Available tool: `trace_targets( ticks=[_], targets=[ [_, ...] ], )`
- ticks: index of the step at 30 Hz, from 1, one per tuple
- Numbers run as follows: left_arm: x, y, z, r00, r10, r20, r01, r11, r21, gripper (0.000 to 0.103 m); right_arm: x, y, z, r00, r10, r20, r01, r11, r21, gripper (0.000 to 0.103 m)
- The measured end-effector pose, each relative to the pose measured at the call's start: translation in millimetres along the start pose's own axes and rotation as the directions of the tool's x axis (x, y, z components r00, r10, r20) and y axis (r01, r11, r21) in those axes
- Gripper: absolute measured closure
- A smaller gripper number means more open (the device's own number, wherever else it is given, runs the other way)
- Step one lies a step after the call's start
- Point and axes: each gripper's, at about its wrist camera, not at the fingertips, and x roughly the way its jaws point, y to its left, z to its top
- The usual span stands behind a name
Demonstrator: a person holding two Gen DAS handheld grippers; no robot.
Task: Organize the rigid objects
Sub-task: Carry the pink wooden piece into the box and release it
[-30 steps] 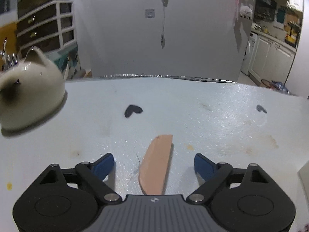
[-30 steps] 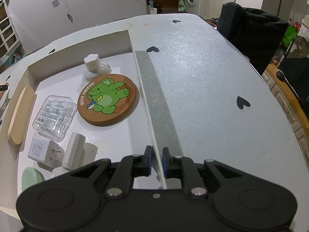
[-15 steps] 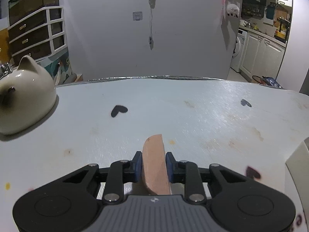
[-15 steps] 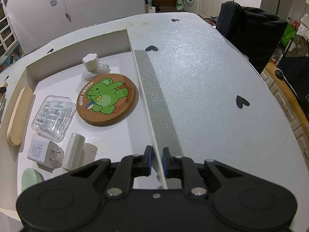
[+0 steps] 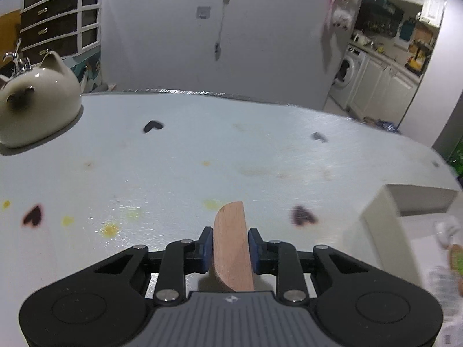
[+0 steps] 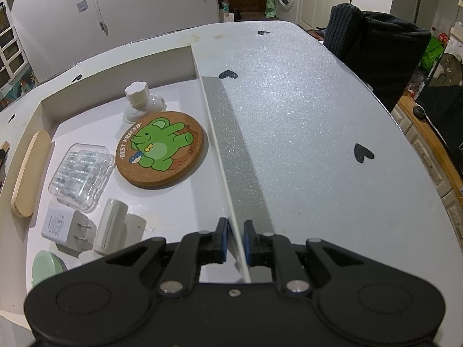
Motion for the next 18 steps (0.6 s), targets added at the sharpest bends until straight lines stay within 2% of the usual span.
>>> trace_targets(
  ticks=[9, 18],
  targets=[
    [-40.1, -57.5, 4.7, 0.991, -0.123, 0.042, 0.121, 0.992, 0.045, 0.076, -1.0, -0.1, -0.7, 1.000, 0.003, 0.003, -0.003, 1.000, -0.009, 0.090],
    [-49.9, -136.5, 0.4, 0.965, -0.263, 0.021, 0.258, 0.958, 0.123, 0.076, -1.5, -1.5, -2.1, 1.000, 0.012, 0.011, -0.011, 1.000, -0.008, 0.090]
  ],
)
